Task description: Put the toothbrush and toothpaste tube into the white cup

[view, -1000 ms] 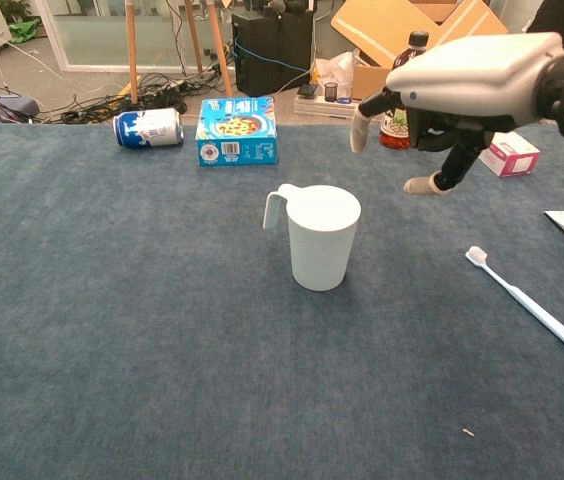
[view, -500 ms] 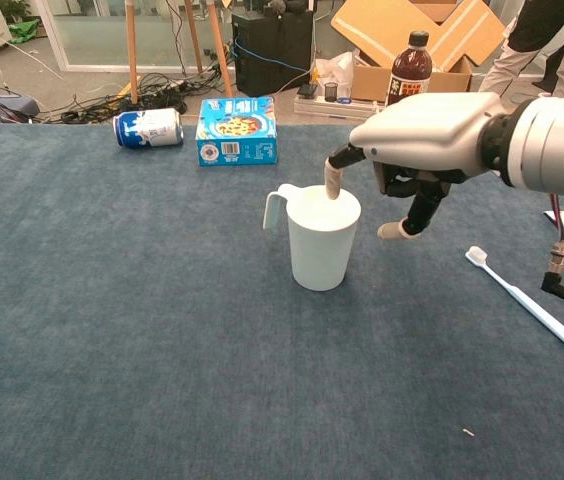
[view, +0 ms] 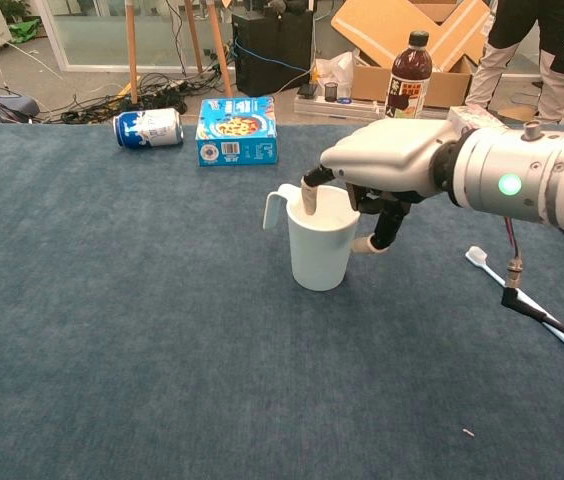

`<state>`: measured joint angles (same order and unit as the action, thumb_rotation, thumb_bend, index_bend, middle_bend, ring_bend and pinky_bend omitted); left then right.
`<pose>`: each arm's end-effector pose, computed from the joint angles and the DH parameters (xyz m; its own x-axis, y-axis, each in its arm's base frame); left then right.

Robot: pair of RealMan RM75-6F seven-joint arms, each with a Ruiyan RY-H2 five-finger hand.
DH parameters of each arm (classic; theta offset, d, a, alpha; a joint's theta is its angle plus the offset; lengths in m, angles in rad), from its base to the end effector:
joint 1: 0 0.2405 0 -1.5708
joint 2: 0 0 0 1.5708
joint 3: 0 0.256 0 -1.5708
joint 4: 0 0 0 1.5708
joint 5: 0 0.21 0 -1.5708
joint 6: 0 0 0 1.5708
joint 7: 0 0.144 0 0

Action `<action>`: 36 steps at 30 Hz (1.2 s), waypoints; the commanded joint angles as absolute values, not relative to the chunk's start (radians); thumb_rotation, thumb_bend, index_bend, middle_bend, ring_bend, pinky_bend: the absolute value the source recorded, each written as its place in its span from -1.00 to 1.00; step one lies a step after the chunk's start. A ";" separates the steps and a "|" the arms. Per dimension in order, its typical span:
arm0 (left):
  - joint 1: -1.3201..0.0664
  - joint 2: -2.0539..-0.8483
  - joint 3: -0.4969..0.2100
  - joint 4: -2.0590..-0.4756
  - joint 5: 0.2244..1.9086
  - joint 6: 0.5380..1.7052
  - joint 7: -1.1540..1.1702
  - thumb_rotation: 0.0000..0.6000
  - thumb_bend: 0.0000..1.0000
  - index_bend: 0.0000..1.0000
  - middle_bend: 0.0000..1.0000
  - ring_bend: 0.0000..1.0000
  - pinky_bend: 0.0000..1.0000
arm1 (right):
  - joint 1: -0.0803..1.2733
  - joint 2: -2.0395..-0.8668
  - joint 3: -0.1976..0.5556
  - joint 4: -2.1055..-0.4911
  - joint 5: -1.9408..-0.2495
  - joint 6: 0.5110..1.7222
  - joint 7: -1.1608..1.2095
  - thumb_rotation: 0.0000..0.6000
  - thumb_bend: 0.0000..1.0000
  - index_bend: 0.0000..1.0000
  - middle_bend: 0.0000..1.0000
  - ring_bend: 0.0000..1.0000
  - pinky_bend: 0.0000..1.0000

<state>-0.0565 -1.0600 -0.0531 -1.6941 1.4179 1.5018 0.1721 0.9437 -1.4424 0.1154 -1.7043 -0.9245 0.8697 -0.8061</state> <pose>-0.3137 0.1715 0.1771 0.5217 0.0108 0.8531 0.8489 0.0930 -0.5203 -0.0866 -0.3288 -0.0179 0.7688 -0.1674 0.6172 -0.5682 -0.6218 0.5391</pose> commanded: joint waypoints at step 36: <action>-0.049 -1.049 -0.056 -1.702 1.423 1.510 0.162 1.00 -1.00 0.32 0.09 -0.13 -0.18 | 0.996 -1.475 0.062 -1.649 -0.894 0.915 -0.779 1.00 -0.27 0.22 1.00 1.00 1.00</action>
<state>-0.0492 -1.0490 -0.0560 -1.7019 1.4230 1.5104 0.1620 0.9966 -1.4780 0.0635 -1.6463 -0.8948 0.9124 -0.7772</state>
